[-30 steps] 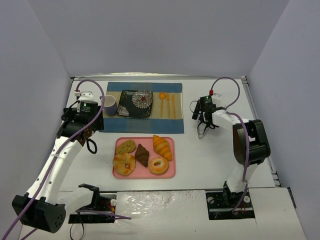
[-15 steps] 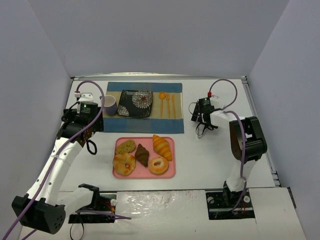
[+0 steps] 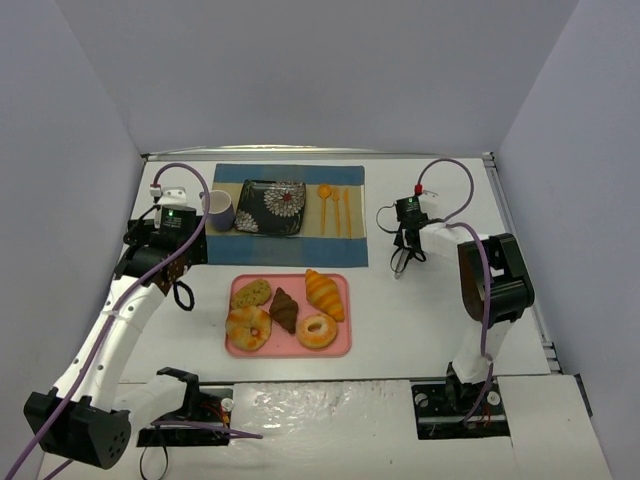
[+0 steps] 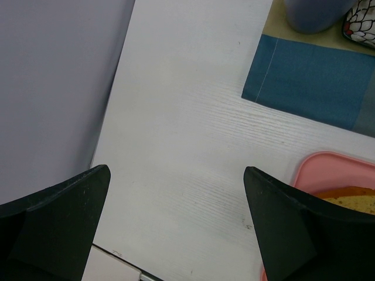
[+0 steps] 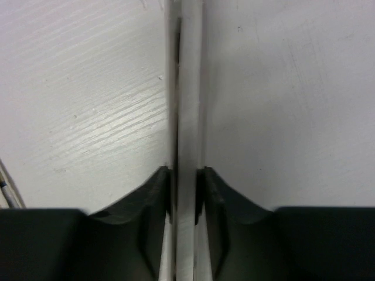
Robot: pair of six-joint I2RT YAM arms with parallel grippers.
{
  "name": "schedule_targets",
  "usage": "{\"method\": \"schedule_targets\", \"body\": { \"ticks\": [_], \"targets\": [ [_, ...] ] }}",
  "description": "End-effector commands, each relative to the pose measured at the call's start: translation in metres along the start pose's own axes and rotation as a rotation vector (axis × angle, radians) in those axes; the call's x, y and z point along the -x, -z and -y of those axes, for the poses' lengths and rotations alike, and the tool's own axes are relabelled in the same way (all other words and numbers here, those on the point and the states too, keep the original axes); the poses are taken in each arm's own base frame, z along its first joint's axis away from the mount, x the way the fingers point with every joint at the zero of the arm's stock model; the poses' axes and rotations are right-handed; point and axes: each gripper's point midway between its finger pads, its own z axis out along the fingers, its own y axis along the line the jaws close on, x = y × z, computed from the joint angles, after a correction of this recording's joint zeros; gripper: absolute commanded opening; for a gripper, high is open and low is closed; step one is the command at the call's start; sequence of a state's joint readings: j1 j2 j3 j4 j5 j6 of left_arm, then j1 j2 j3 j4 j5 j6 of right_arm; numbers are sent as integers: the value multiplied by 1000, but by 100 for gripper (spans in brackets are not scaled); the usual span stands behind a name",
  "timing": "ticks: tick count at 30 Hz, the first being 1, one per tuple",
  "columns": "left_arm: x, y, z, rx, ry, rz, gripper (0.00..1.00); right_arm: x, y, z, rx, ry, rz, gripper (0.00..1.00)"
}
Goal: Place the bread
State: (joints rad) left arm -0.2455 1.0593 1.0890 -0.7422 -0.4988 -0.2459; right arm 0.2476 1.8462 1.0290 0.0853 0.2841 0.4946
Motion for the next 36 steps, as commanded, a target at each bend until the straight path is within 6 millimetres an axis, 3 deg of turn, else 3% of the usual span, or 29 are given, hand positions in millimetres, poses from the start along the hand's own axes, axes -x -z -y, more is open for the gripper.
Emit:
{"method": "schedule_targets", "body": {
  "ticks": [1,5,10,14,19,23,29,36],
  "targets": [
    [16,6,-7,11,44,66,97,2,13,-3,8,8,18,14],
    [15,7,-7,10,50,64,97,-1,22,-6,-2,33,24,0],
    [14,9,-8,9,58,68,97,6,48,-11,-29,65,48,0],
    [14,10,-8,8,64,71,97,26,81,-20,-10,50,97,0],
    [13,10,-9,9,66,72,97,41,114,-11,-13,34,121,0],
    [13,11,-9,7,67,73,97,46,129,-6,-6,32,133,0],
    [16,12,-10,9,71,78,97,55,147,-1,9,26,160,14],
    [19,12,-9,8,72,80,97,64,161,2,11,22,179,39]
  ]
}}
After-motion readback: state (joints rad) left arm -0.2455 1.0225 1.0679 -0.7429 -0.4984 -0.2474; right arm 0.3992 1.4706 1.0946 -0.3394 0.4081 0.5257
